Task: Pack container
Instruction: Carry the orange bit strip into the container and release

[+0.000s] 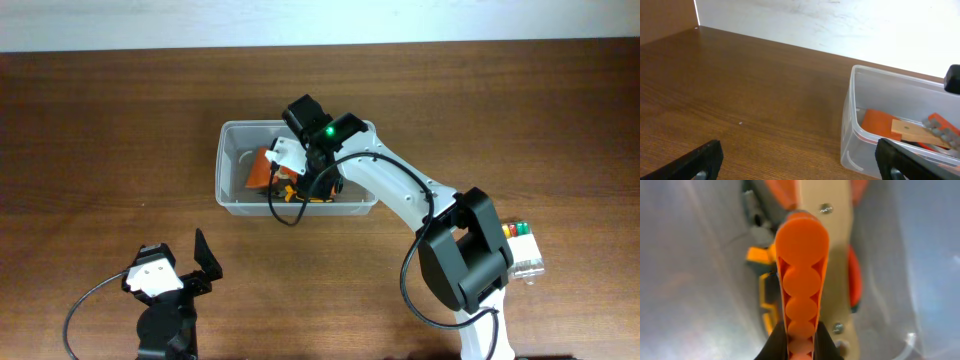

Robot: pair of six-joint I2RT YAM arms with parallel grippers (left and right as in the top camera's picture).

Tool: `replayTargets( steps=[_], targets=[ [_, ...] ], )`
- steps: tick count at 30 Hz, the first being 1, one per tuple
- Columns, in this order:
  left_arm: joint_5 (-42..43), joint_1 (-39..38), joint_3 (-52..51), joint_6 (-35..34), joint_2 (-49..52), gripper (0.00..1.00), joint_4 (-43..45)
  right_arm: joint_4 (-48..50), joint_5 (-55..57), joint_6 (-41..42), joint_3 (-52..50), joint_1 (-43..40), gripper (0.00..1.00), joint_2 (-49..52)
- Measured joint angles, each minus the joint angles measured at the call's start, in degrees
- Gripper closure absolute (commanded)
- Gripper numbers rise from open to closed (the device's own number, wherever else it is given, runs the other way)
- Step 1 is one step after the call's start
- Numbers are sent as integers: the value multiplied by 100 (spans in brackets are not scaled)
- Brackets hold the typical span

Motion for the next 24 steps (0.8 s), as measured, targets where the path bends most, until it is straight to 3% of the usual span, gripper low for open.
replayTargets(
  steps=[3,8,15,24],
  targets=[
    [-2,0,0,0,-2,1,0,302,260,50,-2,-70,80,0],
    [-2,0,0,0,-2,1,0,485,546,299,-2,-354,42,0],
    [-2,0,0,0,0,1,0,-210,444,444,-2,-763,27,0],
    [-2,0,0,0,-2,1,0,-791,339,485,85,-538,20,-24]
  ],
)
